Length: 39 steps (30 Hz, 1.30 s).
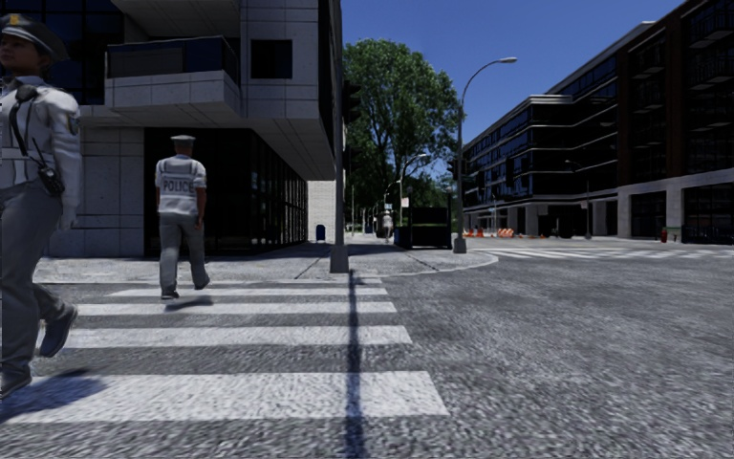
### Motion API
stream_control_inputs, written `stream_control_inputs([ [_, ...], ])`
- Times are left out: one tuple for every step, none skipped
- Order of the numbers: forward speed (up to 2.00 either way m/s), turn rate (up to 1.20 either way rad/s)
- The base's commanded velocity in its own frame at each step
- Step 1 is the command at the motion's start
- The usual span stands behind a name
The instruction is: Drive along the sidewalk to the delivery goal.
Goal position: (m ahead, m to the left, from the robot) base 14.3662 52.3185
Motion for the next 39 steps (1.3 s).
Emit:
stream_control_inputs([
  [1.87,0.04],
  [1.87,0.1],
  [1.87,0.21],
  [1.87,0.33],
  [1.87,0.33],
  [1.87,0.44],
  [1.87,0.48],
  [1.87,0.49],
  [1.87,0.49],
  [1.87,0.49],
  [1.87,0.06],
  [1.87,0.02],
  [1.87,0.0],
  [1.87,0.0],
  [1.87,0.0],
  [1.87,0.0],
  [1.87,0.0],
  [1.87,0.0],
  [1.87,0.0],
  [1.87,0.0],
  [1.87,0.0],
  [1.87,0.06],
  [1.87,0.24],
  [1.87,0.42],
  [1.87,0.58],
  [1.87,0.58],
  [1.87,0.62],
  [1.87,0.62],
  [1.87,0.62],
  [1.87,0.62],
  [1.87,0.56],
  [1.87,0.54],
  [1.87,0.53],
  [1.87,0.41],
  [1.87,0.16],
  [1.87,0.08],
  [1.87,0.07],
  [1.87,0.07],
  [1.87,0.06],
])
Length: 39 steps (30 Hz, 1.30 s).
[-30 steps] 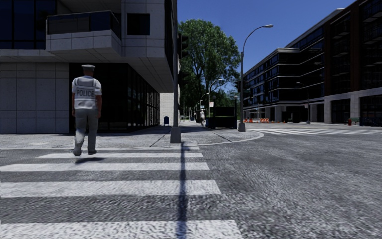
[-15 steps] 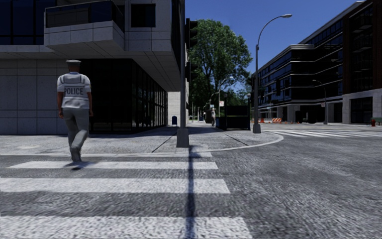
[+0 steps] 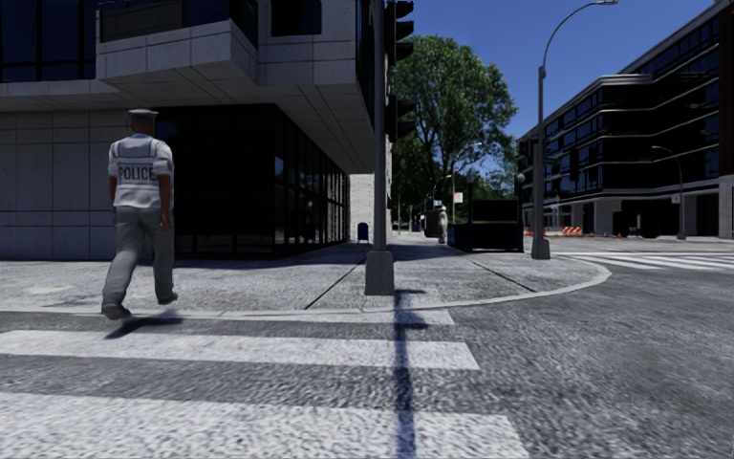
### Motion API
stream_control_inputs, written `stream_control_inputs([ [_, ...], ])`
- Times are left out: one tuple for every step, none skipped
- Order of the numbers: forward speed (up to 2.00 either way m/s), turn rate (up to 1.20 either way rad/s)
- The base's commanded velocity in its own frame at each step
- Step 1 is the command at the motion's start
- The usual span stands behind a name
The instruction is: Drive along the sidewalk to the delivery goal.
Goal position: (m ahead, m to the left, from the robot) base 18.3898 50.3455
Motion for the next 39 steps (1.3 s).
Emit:
stream_control_inputs([
  [1.87,0.06],
  [1.87,0.1],
  [1.87,0.2],
  [1.87,0.2],
  [1.87,0.32],
  [1.87,0.45],
  [1.87,0.48],
  [1.87,0.48],
  [1.87,0.5],
  [1.87,0.6],
  [1.87,0.71],
  [1.87,0.74],
  [1.87,0.74],
  [1.87,0.75],
  [1.87,0.75],
  [1.87,0.75],
  [1.87,0.75],
  [1.87,0.75],
  [1.87,0.75],
  [1.87,0.75],
  [1.87,0.74],
  [1.87,0.73],
  [1.87,0.73],
  [1.87,0.73],
  [1.87,0.73],
  [1.87,0.73],
  [1.87,0.73],
  [1.87,0.73],
  [1.87,0.72],
  [1.87,0.72],
  [1.87,0.72],
  [1.87,0.72],
  [1.87,0.72],
  [1.87,0.72],
  [1.87,0.72],
  [1.87,0.72],
  [1.87,0.72],
  [1.87,0.72],
  [1.87,0.72],
])
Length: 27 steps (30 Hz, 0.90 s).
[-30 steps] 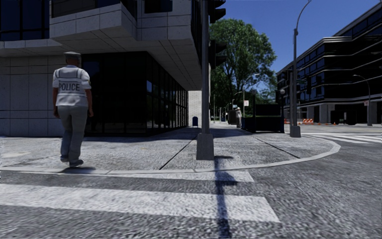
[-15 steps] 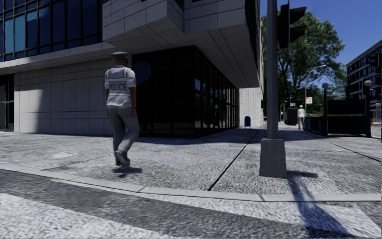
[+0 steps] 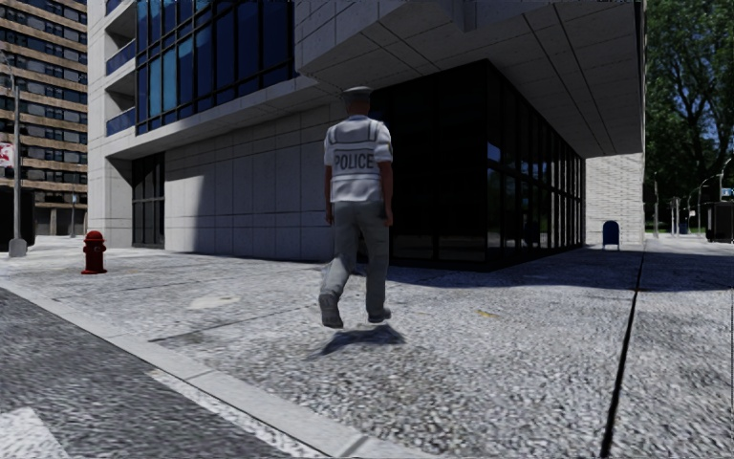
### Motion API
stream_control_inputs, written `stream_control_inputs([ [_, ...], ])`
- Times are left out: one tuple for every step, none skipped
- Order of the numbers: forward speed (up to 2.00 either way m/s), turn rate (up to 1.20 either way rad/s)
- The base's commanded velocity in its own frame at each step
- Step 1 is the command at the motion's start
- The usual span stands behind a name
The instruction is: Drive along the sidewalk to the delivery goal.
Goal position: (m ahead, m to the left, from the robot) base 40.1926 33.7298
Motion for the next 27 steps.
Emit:
stream_control_inputs([
  [1.87,0.72],
  [1.87,0.72],
  [1.87,0.72],
  [1.87,0.71],
  [1.87,0.71],
  [1.87,0.71],
  [1.87,0.71],
  [1.87,0.7],
  [1.87,0.69],
  [1.87,0.68],
  [1.87,0.68],
  [1.87,0.67],
  [1.87,0.66],
  [1.87,0.66],
  [1.87,0.65],
  [1.87,0.63],
  [1.87,0.32],
  [1.87,0.21],
  [1.87,0.17],
  [1.87,0.07],
  [1.87,0.07],
  [1.87,0.0],
  [1.87,0.0],
  [1.87,0.44],
  [1.87,0.44],
  [1.87,0.49],
  [1.87,0.5],
])
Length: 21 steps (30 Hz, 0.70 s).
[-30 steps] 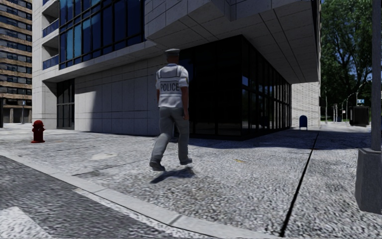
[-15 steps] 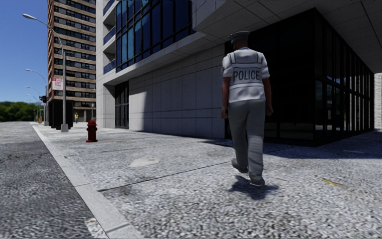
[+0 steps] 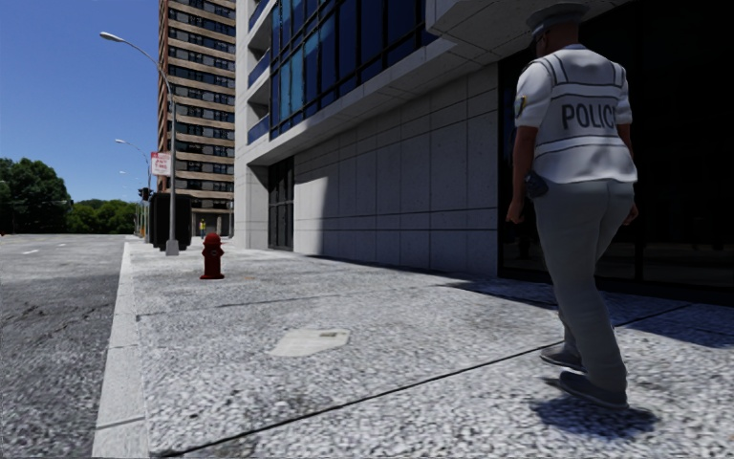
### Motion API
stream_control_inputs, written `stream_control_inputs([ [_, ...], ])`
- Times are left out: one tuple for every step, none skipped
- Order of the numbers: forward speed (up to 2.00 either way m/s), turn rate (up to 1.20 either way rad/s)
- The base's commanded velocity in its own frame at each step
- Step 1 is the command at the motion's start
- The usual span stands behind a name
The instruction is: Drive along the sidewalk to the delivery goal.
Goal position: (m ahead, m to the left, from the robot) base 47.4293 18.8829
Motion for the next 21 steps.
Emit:
stream_control_inputs([
  [1.87,0.51],
  [1.87,0.51],
  [1.87,0.51],
  [1.87,0.51],
  [1.87,0.51],
  [1.87,0.51],
  [1.87,0.51],
  [1.87,0.51],
  [1.87,0.63],
  [1.87,0.77],
  [1.87,0.83],
  [1.87,0.84],
  [1.87,0.84],
  [1.87,0.84],
  [1.87,0.84],
  [1.87,0.84],
  [1.87,0.84],
  [1.87,0.89],
  [1.87,0.89],
  [1.87,1.05],
  [1.87,1.09],
])
